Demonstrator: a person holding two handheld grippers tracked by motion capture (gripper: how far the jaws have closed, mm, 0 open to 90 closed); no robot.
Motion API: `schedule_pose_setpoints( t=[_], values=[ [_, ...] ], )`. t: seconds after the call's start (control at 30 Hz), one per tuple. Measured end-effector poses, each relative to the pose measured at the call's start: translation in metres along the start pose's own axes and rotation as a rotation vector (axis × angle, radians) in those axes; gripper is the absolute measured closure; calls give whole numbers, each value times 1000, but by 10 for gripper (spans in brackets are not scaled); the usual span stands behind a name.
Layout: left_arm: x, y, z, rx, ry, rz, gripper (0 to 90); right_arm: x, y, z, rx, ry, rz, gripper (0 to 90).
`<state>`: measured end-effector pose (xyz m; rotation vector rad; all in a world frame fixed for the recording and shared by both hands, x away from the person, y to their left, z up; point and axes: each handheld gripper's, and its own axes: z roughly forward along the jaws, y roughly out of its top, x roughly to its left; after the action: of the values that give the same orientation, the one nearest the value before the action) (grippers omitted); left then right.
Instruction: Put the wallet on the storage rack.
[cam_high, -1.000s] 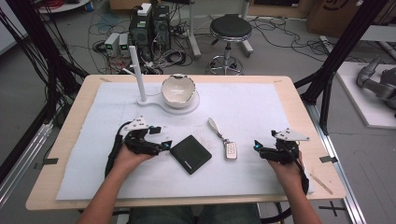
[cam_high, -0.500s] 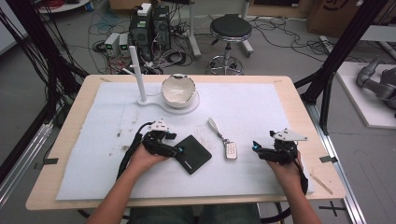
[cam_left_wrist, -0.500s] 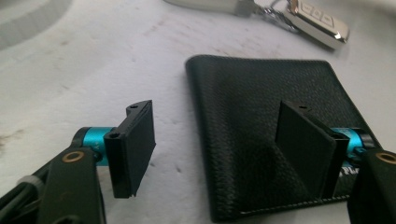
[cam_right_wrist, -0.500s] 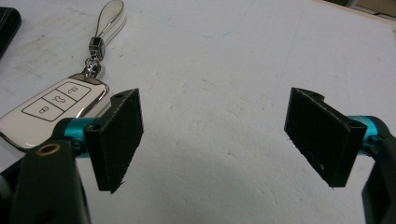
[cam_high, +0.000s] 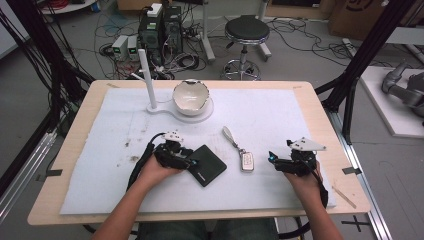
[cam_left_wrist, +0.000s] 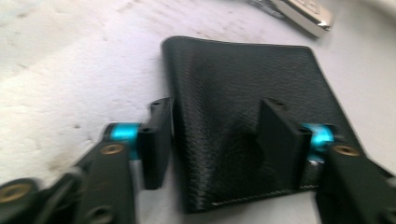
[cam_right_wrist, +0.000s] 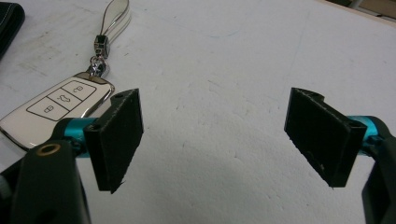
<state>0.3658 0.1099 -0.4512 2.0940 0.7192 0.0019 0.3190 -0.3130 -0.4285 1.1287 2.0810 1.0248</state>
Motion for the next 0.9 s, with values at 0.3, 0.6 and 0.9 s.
schedule_pose_setpoints(
  t=[0.3, 0.6, 0.9],
  values=[
    [1, -3, -4, -32, 8, 8, 656, 1, 0, -2, 1, -6, -1, 199],
    [-2, -4, -8, -76, 30, 54, 782, 0, -1, -2, 1, -8, 3, 199],
    [-13, 11, -33, -155, 21, 108, 811, 0, -1, -3, -6, -7, 0, 199]
  ],
)
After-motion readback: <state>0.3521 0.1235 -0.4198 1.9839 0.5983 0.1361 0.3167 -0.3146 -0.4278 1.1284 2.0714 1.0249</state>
